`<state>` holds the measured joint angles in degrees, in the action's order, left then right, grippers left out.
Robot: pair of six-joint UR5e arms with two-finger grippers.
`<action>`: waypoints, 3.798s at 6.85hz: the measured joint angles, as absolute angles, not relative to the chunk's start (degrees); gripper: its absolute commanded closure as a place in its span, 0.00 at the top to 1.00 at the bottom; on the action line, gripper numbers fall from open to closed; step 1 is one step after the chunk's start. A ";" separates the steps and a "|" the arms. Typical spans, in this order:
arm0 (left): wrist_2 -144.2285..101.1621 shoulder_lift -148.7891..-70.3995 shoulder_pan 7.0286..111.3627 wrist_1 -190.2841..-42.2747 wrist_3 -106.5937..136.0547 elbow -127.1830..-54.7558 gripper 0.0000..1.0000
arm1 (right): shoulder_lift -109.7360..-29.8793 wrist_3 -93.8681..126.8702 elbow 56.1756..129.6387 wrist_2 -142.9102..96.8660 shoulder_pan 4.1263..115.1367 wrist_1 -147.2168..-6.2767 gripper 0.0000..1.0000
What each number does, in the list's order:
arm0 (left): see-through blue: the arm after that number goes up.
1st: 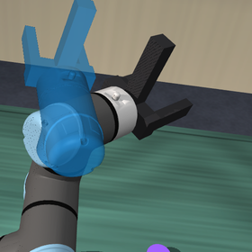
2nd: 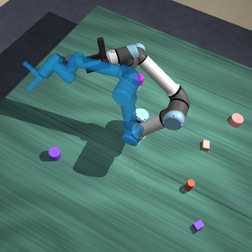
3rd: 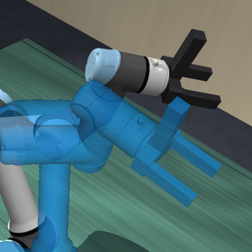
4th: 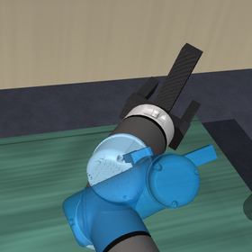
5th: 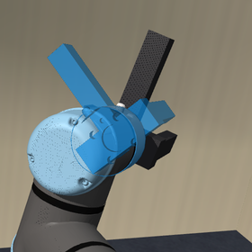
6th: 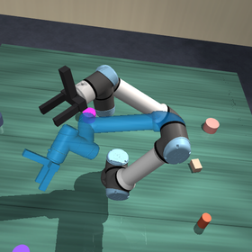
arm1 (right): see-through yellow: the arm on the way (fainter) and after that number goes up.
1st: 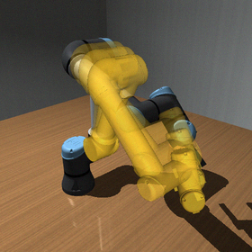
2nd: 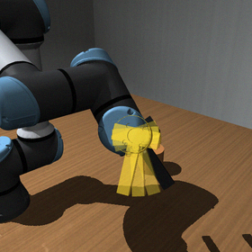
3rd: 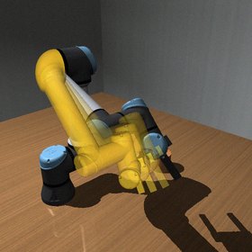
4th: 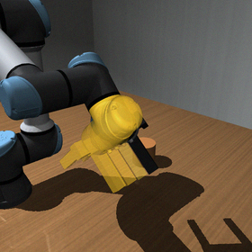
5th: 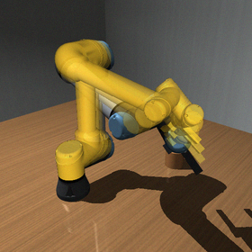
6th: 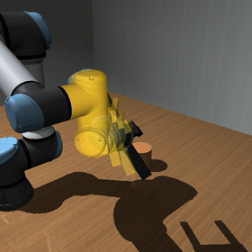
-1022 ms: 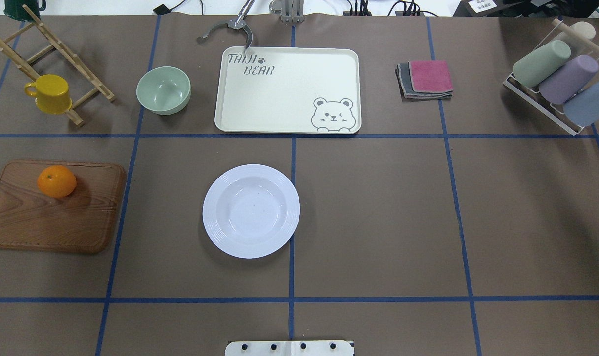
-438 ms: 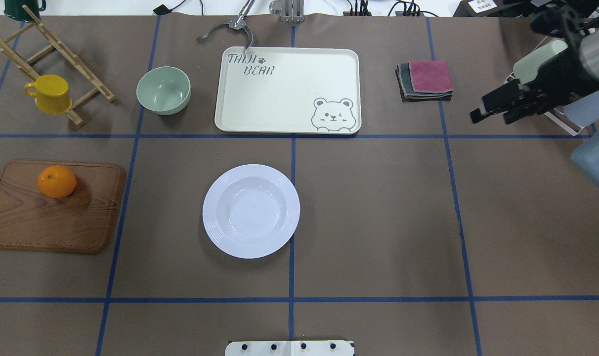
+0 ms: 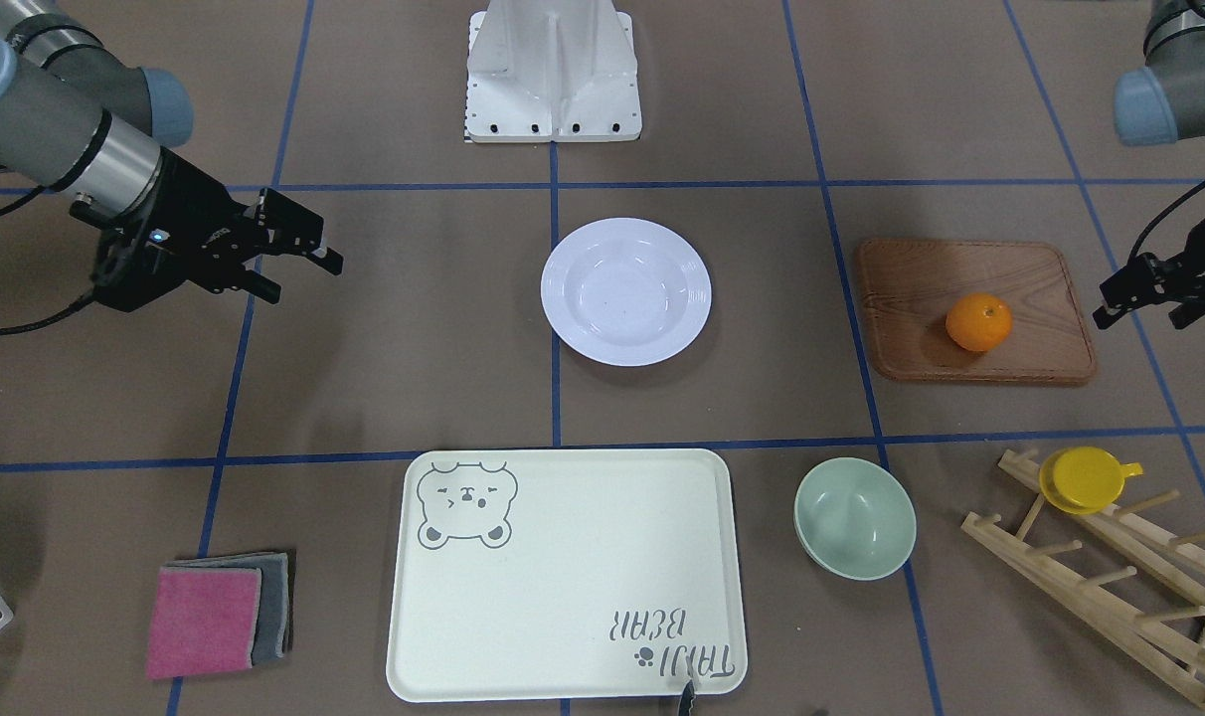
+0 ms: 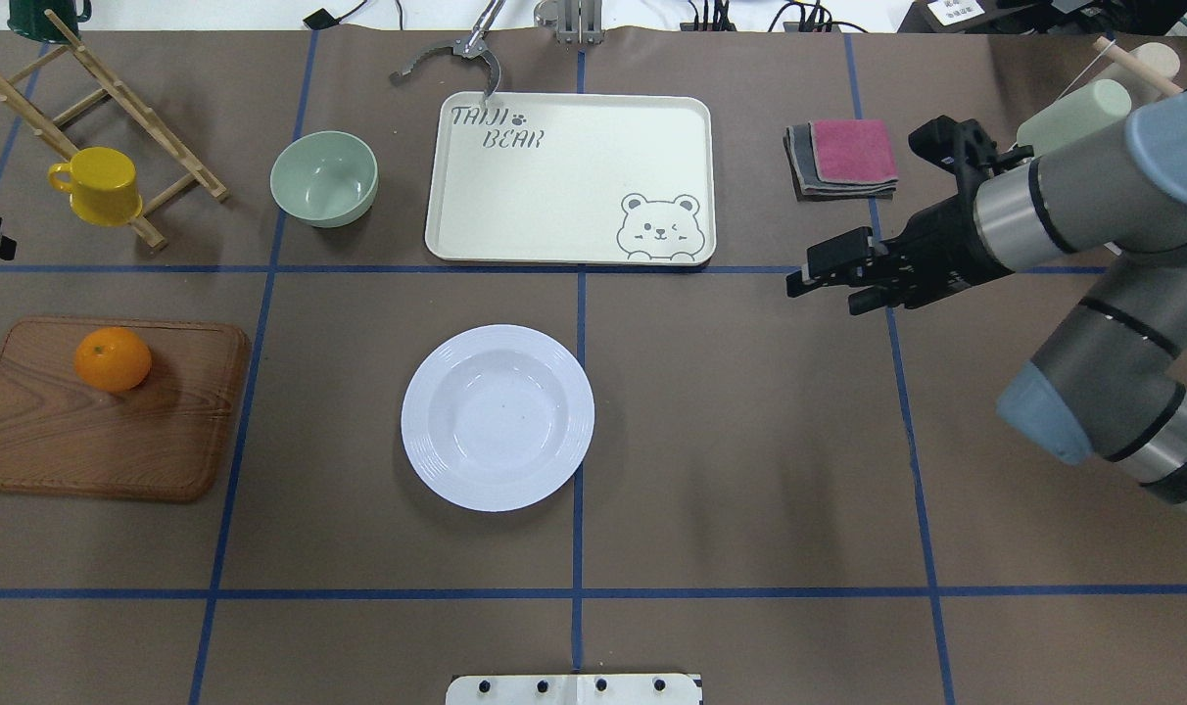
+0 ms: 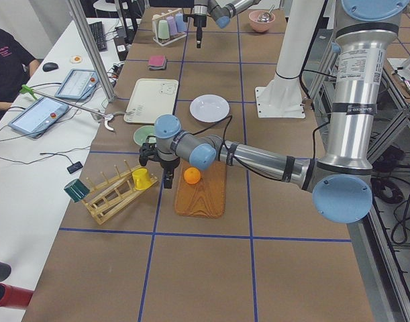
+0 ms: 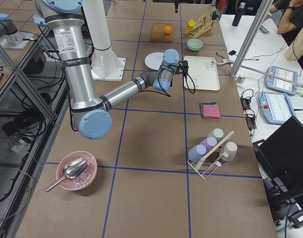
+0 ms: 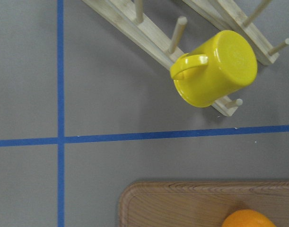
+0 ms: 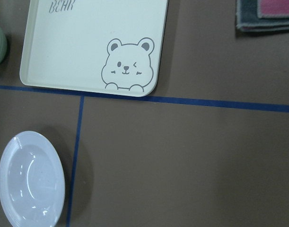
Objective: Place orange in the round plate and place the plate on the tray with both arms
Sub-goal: 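Reach the left gripper down to the orange while the right gripper approaches the white plate, then lift the orange with the left gripper while the right gripper grips the plate rim, then lower the orange onto the white plate and open the left gripper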
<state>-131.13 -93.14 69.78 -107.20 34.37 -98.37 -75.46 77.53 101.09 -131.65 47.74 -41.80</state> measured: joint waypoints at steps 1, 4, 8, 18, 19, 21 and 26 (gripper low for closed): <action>-130.12 -93.15 66.94 -109.74 39.57 -98.38 0.98 | -74.91 84.51 100.40 -125.43 42.98 -36.03 0.99; -124.44 -93.08 58.88 -114.14 50.27 -98.33 0.97 | -74.55 91.83 99.96 -112.46 32.62 -27.60 0.99; -120.79 -92.34 53.40 -116.80 54.71 -97.06 0.97 | -74.70 92.11 99.93 -110.24 31.20 -27.13 0.99; -121.03 -103.59 48.11 -103.08 67.76 -104.62 0.72 | -66.77 93.68 90.32 -97.85 23.59 -22.28 0.89; -120.70 -108.52 45.90 -99.09 72.43 -104.96 0.72 | -65.89 93.67 88.60 -96.98 23.00 -21.38 0.89; -117.67 -116.29 40.17 -93.39 79.82 -104.91 0.72 | -64.70 93.50 86.07 -96.49 22.65 -21.14 0.89; -112.52 -124.14 31.18 -92.67 88.85 -100.93 0.78 | -61.41 93.51 82.08 -95.98 22.59 -21.27 0.86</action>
<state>-112.52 -124.14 31.18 -92.67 88.85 -100.93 -61.41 93.51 82.08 -95.98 22.59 -21.27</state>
